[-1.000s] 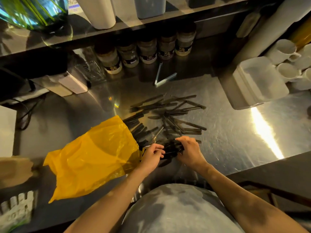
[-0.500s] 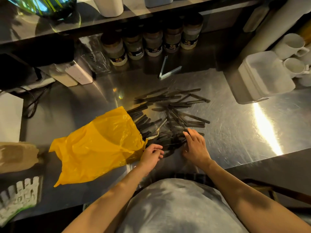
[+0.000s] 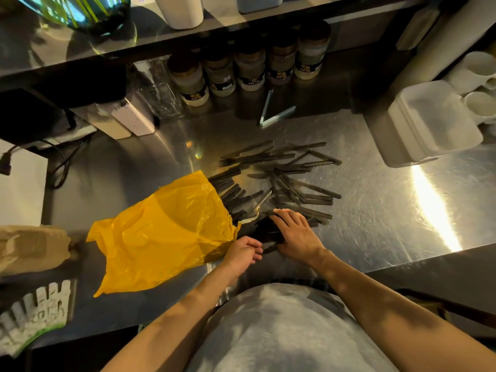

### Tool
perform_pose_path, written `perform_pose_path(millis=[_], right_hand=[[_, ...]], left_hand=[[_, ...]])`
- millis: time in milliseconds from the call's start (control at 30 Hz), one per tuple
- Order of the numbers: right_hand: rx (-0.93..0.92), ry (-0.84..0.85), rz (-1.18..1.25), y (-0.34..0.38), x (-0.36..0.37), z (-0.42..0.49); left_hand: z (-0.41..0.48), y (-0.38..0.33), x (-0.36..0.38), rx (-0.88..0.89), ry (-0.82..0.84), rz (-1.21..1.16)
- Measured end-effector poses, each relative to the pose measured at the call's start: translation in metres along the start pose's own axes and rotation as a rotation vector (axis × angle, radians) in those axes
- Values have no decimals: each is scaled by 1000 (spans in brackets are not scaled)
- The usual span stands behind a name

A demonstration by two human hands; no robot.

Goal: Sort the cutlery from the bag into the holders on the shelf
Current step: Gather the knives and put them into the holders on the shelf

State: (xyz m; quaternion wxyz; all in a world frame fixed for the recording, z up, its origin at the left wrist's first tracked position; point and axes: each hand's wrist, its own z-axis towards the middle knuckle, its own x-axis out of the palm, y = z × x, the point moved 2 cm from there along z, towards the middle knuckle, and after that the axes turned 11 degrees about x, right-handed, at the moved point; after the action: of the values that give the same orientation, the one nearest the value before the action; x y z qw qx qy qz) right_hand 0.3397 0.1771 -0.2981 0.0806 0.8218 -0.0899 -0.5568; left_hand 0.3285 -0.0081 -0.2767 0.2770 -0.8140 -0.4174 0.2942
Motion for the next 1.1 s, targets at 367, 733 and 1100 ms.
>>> perform_pose_path(millis=[367,733,1100], right_hand=[[-56,4,-82,23,-12,13],[-78,21,-313,43,-16,27],[-89,69,-480,43,-24,35]], left_hand=[[3,6,-8,-5,-19,-42],[6,8,-15,-29,-39,-181],[6,6,-16,29,-90,-70]])
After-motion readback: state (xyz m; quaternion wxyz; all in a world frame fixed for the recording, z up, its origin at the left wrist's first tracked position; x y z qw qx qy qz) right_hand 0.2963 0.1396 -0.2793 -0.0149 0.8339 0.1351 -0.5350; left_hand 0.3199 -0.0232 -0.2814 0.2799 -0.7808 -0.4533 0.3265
